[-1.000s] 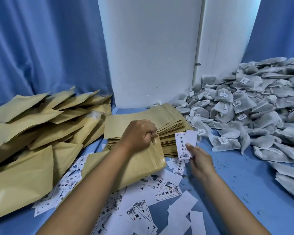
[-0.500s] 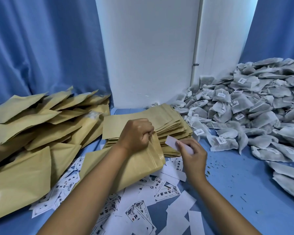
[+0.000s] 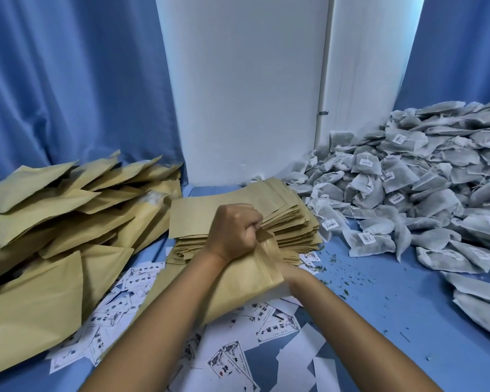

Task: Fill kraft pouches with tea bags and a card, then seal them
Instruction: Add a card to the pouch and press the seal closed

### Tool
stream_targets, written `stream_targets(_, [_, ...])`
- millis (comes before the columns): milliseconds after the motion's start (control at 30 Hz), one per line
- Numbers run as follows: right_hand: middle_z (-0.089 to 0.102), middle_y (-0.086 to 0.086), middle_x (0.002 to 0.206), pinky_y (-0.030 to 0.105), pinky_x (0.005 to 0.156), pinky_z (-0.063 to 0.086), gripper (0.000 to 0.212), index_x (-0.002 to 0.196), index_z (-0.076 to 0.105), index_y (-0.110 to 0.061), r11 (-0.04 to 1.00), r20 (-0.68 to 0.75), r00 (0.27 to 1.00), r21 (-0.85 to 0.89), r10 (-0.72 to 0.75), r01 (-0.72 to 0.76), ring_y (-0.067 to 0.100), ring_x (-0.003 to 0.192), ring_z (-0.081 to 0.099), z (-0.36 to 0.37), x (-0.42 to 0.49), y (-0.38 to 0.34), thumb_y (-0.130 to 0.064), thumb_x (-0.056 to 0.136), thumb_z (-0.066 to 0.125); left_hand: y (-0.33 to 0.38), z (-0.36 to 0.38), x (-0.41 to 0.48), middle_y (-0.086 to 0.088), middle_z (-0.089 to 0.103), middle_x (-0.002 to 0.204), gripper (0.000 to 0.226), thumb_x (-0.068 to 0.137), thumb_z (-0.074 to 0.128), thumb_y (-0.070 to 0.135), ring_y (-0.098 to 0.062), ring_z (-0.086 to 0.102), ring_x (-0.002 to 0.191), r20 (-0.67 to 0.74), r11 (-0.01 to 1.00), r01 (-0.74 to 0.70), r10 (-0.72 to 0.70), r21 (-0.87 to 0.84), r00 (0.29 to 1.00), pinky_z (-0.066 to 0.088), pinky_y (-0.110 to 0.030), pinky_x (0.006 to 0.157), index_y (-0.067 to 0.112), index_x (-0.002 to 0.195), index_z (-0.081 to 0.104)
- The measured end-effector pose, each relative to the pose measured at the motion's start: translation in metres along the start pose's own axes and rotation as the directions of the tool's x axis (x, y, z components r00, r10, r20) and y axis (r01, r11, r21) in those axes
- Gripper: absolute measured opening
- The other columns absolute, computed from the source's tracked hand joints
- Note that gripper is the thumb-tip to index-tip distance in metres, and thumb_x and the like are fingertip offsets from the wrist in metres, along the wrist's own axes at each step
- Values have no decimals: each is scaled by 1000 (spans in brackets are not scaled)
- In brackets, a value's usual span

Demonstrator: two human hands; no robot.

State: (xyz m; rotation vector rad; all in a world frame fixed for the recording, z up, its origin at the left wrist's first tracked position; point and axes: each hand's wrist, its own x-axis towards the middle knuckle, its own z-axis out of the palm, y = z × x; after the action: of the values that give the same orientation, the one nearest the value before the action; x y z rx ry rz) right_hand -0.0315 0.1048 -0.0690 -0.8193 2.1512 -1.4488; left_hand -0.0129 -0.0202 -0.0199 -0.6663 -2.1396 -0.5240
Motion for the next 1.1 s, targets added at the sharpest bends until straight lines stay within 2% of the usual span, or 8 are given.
stream_targets(167, [60, -5, 82, 15, 68, 42, 4, 85, 60, -16, 913, -807, 549, 29, -218, 406, -1, 75, 55, -14, 3, 17, -14, 89, 59, 3, 0, 1, -6, 41, 45, 18, 59, 35, 8, -23, 38, 41, 11, 996, -73, 73, 54, 997, 31, -25, 40, 9, 45, 47])
stream_targets(300, [58, -4, 69, 20, 57, 41, 28, 71, 56, -17, 992, -372, 926, 128, 64, -16, 5, 64, 50, -25, 17, 0, -19, 97, 45, 14, 9, 4, -5, 41, 45, 15, 57, 36, 8, -22, 36, 44, 72, 986, -164, 162, 34, 984, 29, -24, 41, 9, 47, 46])
stream_targets(533, [51, 4, 57, 16, 41, 43, 30, 71, 49, -10, 740, -229, 962, 671, 152, 43, 8, 42, 56, -40, 30, -26, 0, 94, 34, 25, 3, 14, -7, 60, 90, 13, 71, 50, 17, -22, 48, 81, 203, 918, -266, 212, 293, 956, 37, -31, 62, 12, 76, 61])
stream_targets(667, [62, 21, 110, 36, 73, 54, 33, 124, 53, 4, 468, -373, 894, 854, 248, 226, 28, 93, 63, -58, 49, -34, 6, 93, 43, 14, 0, 12, -15, 36, 144, 56, 83, 50, 48, -28, 27, 134, -47, 864, 166, -163, 475, 985, 21, -50, 109, 17, 130, 51])
stream_targets(800, [62, 13, 93, 28, 44, 53, 36, 126, 51, 4, 309, -461, 741, 885, 489, 348, 22, 70, 60, -63, 48, -18, 8, 91, 49, -2, 7, -21, -14, 13, 153, 91, 79, 68, 50, -30, 15, 140, -272, 499, 863, -821, 85, 502, 20, -46, 110, 17, 147, 17])
stream_targets(867, [63, 11, 98, 26, 43, 52, 32, 120, 55, 1, 296, -461, 702, 887, 543, 354, 18, 69, 59, -61, 49, -4, 11, 91, 46, -5, 15, -38, -15, 32, 142, 86, 79, 72, 43, -31, 40, 126, 93, 74, 864, -986, -498, 138, 37, -48, 103, 13, 143, 22])
stream_targets(967, [56, 7, 80, 16, 32, 42, 22, 90, 51, -11, 278, -436, 668, 900, 603, 336, 11, 53, 56, -52, 52, 17, 11, 91, 45, -3, 33, -57, -22, 60, 113, 40, 89, 61, 20, -36, 59, 101, 649, -543, 414, -740, -731, 177, 47, -53, 90, 5, 124, 47])
stream_targets(1100, [64, 14, 86, 26, 58, 53, 15, 77, 54, -11, 441, -447, 671, 876, 591, 195, 19, 67, 61, -43, 52, 33, -10, 87, 66, -4, 53, -63, -27, 61, 114, 36, 90, 54, -3, -32, 62, 96, 635, -541, 377, -749, -752, 190, 56, -40, 73, -11, 124, 49])
